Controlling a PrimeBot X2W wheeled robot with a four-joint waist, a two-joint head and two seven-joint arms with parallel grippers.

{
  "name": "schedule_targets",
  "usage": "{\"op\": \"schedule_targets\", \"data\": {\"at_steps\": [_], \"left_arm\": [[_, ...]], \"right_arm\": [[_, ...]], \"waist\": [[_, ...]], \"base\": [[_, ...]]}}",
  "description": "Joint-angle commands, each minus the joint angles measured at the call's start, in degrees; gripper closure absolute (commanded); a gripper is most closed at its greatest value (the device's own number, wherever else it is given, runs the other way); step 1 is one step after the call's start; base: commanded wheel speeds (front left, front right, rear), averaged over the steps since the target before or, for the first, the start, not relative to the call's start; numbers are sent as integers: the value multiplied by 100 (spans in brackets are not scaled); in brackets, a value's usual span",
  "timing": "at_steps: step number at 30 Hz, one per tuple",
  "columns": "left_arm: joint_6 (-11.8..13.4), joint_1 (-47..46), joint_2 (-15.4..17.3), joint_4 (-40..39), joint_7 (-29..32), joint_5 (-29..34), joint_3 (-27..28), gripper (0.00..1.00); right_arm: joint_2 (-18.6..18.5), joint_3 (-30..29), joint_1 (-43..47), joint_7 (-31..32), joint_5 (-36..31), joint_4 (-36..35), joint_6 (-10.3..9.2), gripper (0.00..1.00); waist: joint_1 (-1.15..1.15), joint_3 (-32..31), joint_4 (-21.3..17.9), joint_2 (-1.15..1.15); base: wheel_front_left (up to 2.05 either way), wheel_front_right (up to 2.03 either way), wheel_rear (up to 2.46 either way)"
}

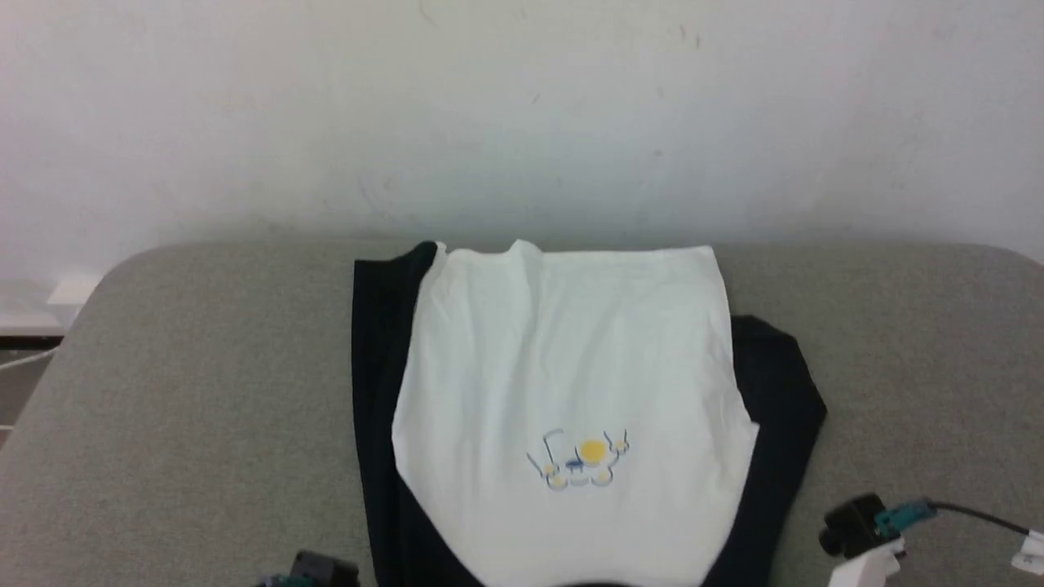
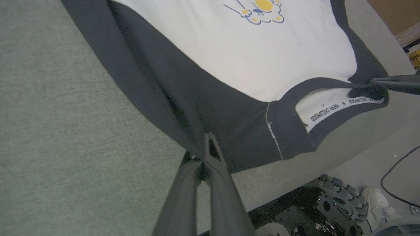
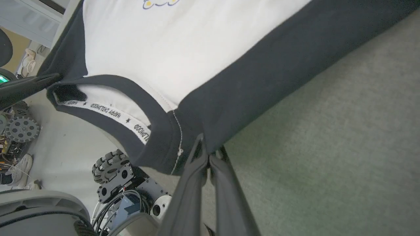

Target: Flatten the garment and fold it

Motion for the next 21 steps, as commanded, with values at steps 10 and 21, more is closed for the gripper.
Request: {"op": "schedule_targets", "data": {"at_steps": [10, 21], "left_arm": [[135, 579, 201, -308, 442, -246, -167, 100], [-47, 575, 79, 145, 153, -233, -270, 100]], "right_arm": [[-242, -668, 1132, 1142, 294, -468, -6, 100], [157, -1610, 1831, 1586, -510, -813, -6, 100]], "waist": [[1, -287, 90, -1], [1, -110, 81, -1]], "base": [[0, 0, 0], [0, 0, 0]]}}
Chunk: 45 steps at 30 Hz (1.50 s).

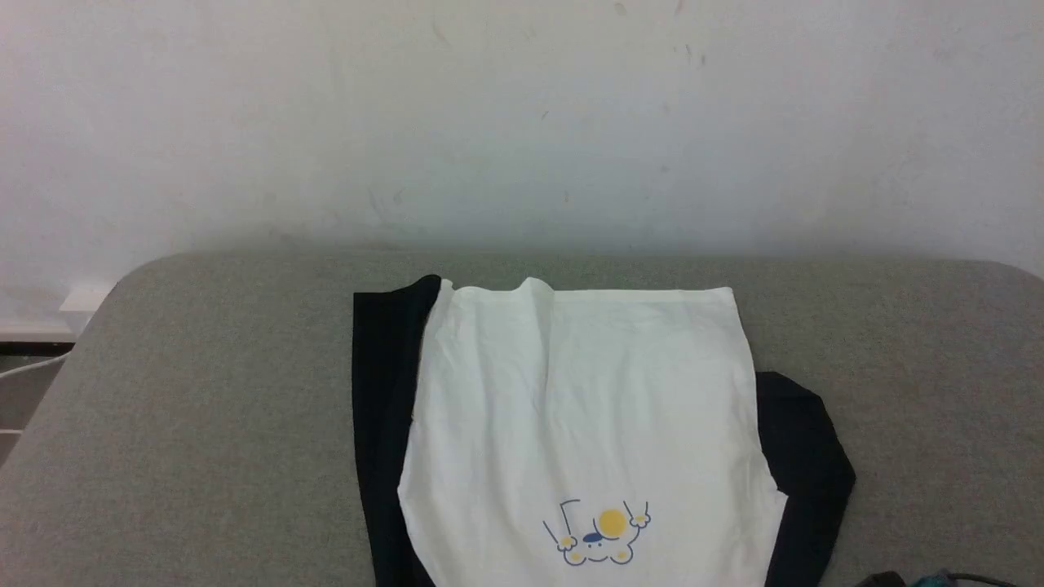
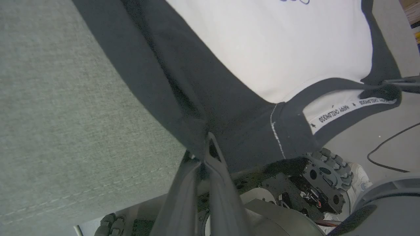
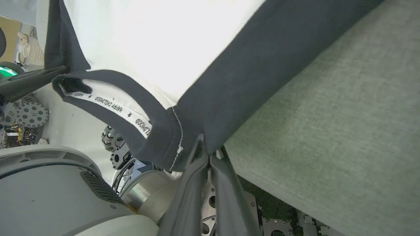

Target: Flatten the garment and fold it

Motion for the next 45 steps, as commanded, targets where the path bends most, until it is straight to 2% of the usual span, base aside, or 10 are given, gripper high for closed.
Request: {"op": "schedule_targets", "data": {"at_steps": [1, 2, 3, 14, 19, 26, 42, 43, 44, 45], "left_arm": [[-24, -70, 17, 59, -58, 61, 6, 91], [-31, -112, -2, 96, -129, 110, 1, 20], [-30, -160, -25, 125, -202, 150, 6, 0], [125, -1032, -364, -264, -1565, 352, 717, 0], [289, -1501, -507, -263, -2937, 1047, 985, 0], [580, -1814, -1182, -311, -3390, 1808, 1376, 0], [-232, -1666, -2049, -5, -3395, 2434, 2102, 0], [-264, -1661, -2073, 23, -3395, 2458, 2133, 0], [-292, -1655, -2099, 47, -3395, 2482, 2158, 0], [-319, -1645, -2126, 71, -3395, 2505, 2179, 0]], "right_arm": [[14, -99, 67, 16, -95, -6, -12, 100], [76, -234, 85, -17, -221, -31, -12, 94], [141, -367, 92, -70, -354, -85, -12, 0], [387, -2150, 6, 292, -1317, -1196, -12, 0], [295, -2718, -745, -34, -2784, -1309, -12, 0], [216, -2256, -1977, -495, -4012, -104, -12, 0], [84, -998, -3502, -670, -3755, 2527, -12, 0], [96, -952, -3539, -742, -3715, 2613, -12, 40], [98, -919, -3577, -840, -3698, 2700, -12, 91], [106, -885, -3603, -925, -3669, 2789, -12, 100]], "waist": [[0, 58, -4, -1], [0, 88, -6, -1], [0, 123, -6, -1], [0, 604, 195, -1], [0, 989, 332, -1], [0, 1477, 638, -1], [0, 1840, 1050, -1], [0, 1837, 1035, -1], [0, 1828, 1015, -1], [0, 1813, 990, -1]], "base": [[0, 0, 0], [0, 0, 0], [0, 0, 0], [0, 0, 0], [0, 0, 0], [0, 0, 0], [0, 0, 0], [0, 0, 0], [0, 0, 0], [0, 0, 0]]}}
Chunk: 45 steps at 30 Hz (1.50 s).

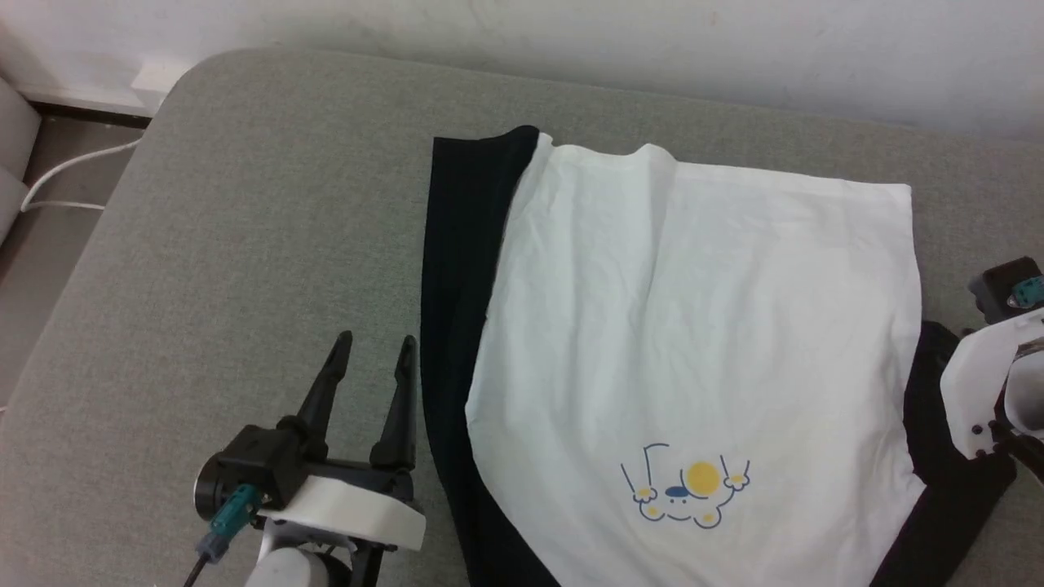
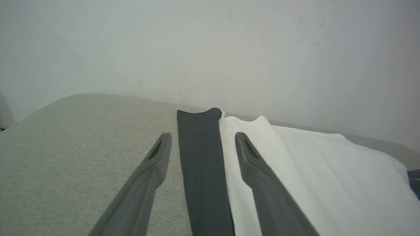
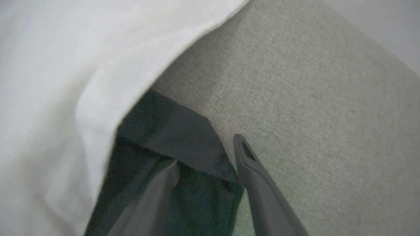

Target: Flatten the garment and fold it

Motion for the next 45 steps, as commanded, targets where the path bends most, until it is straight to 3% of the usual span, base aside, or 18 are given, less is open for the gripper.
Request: {"op": "schedule_targets", "data": {"at_steps": [1, 11, 20, 21, 22, 25, 29, 35, 40, 45], "left_arm": [[-48, 85, -59, 36, -25, 68, 33, 0], [-249, 218, -200, 230, -26, 230, 139, 0], [-337, 323, -275, 307, -26, 267, 169, 0], [-346, 330, -282, 325, -26, 270, 170, 0], [-354, 336, -288, 343, -26, 276, 167, 0], [-386, 313, -302, 411, -26, 284, 137, 0], [-410, 297, -314, 469, -26, 285, 157, 0], [-443, 212, -328, 494, -26, 292, 163, 0], [-467, 36, -342, 534, -26, 277, 66, 0], [-476, -68, -349, 594, -26, 244, 32, 0]], "right_arm": [[72, 49, 37, -62, 65, 204, -6, 100], [190, -1064, 19, -982, 501, 1172, -6, 100], [145, -1868, 245, -1032, 402, 2026, -6, 100], [167, -1915, 257, -1006, 344, 2118, -6, 36], [182, -1928, 257, -1033, 262, 2146, -6, 0], [173, -1881, 223, -1146, 70, 2000, -6, 0], [209, -1712, 115, -1047, 166, 1201, -6, 0], [-149, -1140, -75, -25, 170, 65, -6, 0], [-387, -955, -385, 783, 131, 38, -6, 0], [-600, -704, -673, 1214, 180, 186, -6, 0]], "waist": [[0, -44, -61, 0], [0, -298, -349, 0], [0, -379, -474, 0], [0, -381, -480, 0], [0, -380, -480, 0], [0, -353, -432, 0], [0, -304, -367, 0], [0, -80, -239, 0], [0, 137, -18, 0], [0, 344, 194, 0]], "base": [[0, 0, 0], [0, 0, 0], [0, 0, 0], [0, 0, 0], [0, 0, 0], [0, 0, 0], [0, 0, 0], [0, 0, 0], [0, 0, 0], [0, 0, 0]]}}
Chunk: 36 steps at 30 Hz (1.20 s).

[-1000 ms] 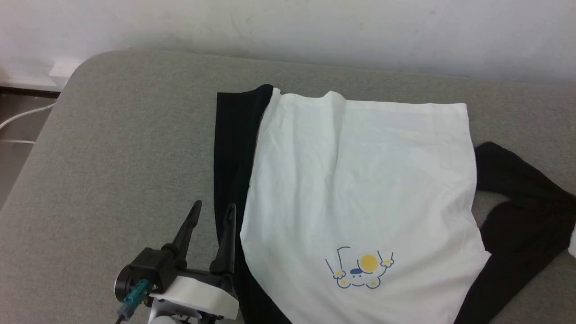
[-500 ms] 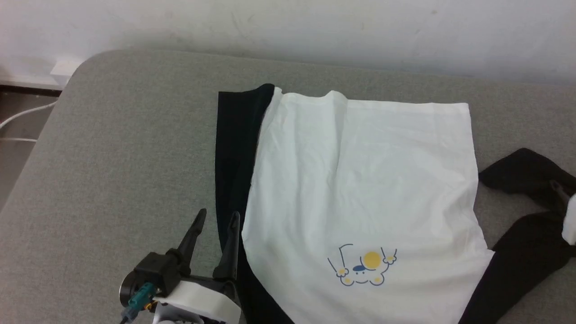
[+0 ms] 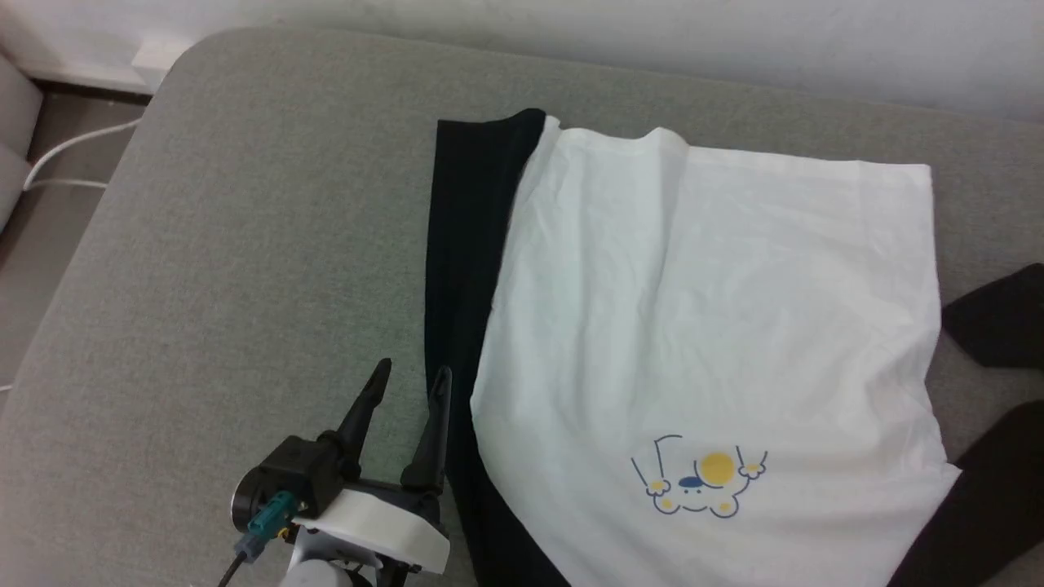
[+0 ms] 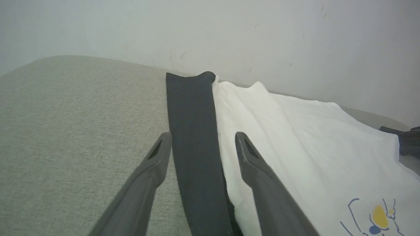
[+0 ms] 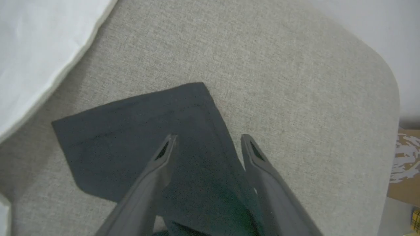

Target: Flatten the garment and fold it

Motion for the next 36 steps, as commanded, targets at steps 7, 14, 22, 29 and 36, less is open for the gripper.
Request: {"op": "schedule_targets", "data": {"at_steps": [7, 14, 22, 29, 36], "left_arm": [[-29, -183, -27, 117, -26, -83, -108, 0], [35, -206, -28, 150, -26, -155, -152, 0], [35, -99, -29, 251, -26, -126, -90, 0], [32, 235, -29, 283, -26, -98, 63, 0], [34, 546, -29, 239, -26, -75, 241, 0]], "right_arm": [[-331, 467, -107, 447, 103, 395, -6, 0], [-342, 551, 36, 108, 399, 587, -6, 100], [-90, -250, -168, -1308, 454, 731, -6, 100], [54, -760, 17, -1723, 131, 126, -6, 100], [728, -1160, 674, -1119, 35, -1823, -6, 100]], "waist": [[0, 330, 359, 0], [0, 320, 327, 0], [0, -186, 3, 0], [0, -840, -405, 0], [0, -1250, -628, 0]], "base": [[0, 0, 0], [0, 0, 0], [0, 0, 0], [0, 0, 0], [0, 0, 0]]}}
